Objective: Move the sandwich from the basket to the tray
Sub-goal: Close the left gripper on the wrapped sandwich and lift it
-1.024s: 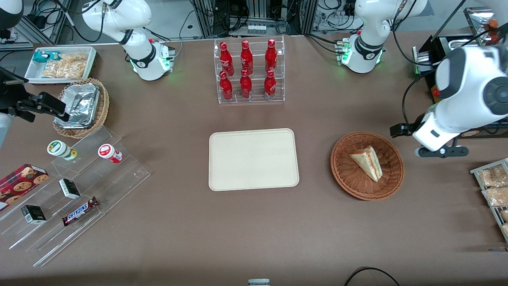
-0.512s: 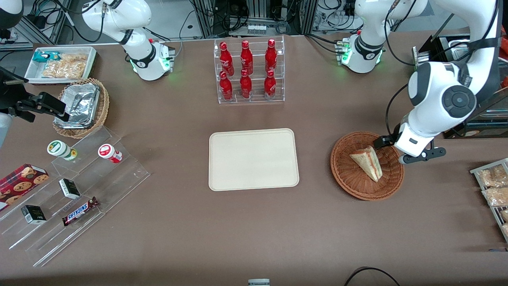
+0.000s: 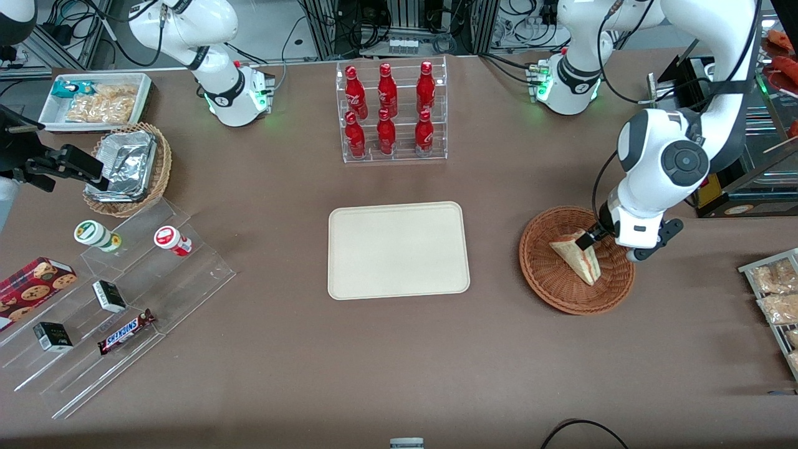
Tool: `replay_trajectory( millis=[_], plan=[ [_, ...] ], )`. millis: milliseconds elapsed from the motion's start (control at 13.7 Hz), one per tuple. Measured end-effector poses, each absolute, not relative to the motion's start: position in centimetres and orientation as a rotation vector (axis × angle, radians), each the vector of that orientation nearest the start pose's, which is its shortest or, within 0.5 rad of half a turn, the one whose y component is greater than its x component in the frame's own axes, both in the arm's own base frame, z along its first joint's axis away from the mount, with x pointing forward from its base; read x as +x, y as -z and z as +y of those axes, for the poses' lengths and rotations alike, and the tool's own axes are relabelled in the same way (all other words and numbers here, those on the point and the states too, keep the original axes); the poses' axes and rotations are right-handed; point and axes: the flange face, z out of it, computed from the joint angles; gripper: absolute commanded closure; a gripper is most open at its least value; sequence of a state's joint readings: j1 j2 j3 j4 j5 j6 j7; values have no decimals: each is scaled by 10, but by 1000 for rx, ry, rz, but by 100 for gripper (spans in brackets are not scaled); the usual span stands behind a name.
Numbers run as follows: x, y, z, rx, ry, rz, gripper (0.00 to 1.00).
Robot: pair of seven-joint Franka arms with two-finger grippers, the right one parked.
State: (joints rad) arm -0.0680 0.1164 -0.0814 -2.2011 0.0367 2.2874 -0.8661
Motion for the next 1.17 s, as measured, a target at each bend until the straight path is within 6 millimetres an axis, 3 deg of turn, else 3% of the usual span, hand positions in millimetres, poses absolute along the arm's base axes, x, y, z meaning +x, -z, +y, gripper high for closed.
replay_trajectory(
  millis=[293,805,878,951,1024,1098,1171],
  plan=[
    [536,-305,-83,-2872,-41,-1191,0],
    [537,-264,-85,-2850,-82,-1222,1],
    [538,-258,-84,-2848,-86,-1224,15],
    [538,-254,-84,-2847,-92,-1225,36],
    [537,-250,-84,-2843,-99,-1227,67],
    [537,-248,-84,-2840,-104,-1228,86],
    [537,-248,-84,-2840,-105,-1228,91]
  ],
)
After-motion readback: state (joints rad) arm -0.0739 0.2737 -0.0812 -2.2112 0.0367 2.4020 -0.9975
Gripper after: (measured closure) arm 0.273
